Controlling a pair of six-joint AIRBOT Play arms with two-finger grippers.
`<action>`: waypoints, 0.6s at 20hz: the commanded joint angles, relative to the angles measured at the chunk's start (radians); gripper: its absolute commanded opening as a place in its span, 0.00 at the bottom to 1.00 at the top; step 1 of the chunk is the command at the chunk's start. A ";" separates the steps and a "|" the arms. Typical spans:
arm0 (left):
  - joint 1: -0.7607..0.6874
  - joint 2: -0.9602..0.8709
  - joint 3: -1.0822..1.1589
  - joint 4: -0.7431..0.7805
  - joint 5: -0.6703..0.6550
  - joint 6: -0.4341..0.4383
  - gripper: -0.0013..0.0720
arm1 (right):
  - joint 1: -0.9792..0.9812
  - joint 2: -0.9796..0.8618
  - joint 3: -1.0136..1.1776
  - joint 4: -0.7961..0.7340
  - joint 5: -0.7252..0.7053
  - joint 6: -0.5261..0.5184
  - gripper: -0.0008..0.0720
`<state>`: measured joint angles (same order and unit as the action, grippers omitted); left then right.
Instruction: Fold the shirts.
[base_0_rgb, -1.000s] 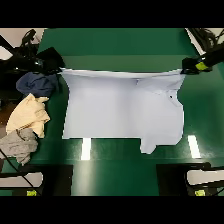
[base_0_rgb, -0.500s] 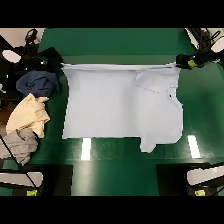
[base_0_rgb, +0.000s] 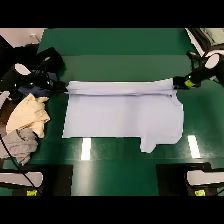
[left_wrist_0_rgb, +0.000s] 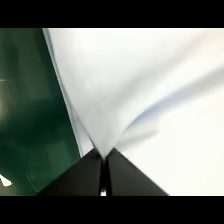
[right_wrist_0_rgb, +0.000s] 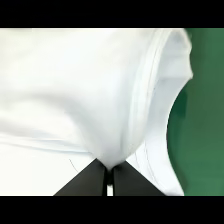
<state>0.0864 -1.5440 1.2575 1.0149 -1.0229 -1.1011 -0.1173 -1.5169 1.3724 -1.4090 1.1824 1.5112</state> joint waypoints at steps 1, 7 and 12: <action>0.000 -0.001 -0.042 0.005 -0.019 -0.002 0.05 | -0.001 0.045 -0.126 0.003 -0.047 0.031 0.03; 0.021 0.005 -0.020 0.041 -0.156 -0.124 0.76 | -0.054 0.057 -0.099 0.059 0.113 0.053 0.58; 0.114 0.152 -0.130 0.071 -0.294 -0.114 0.65 | -0.167 0.229 -0.189 0.256 0.294 -0.116 0.41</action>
<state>0.1642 -1.4658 1.1915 1.0676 -1.2419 -1.2083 -0.2287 -1.3735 1.2377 -1.2617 1.3792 1.4635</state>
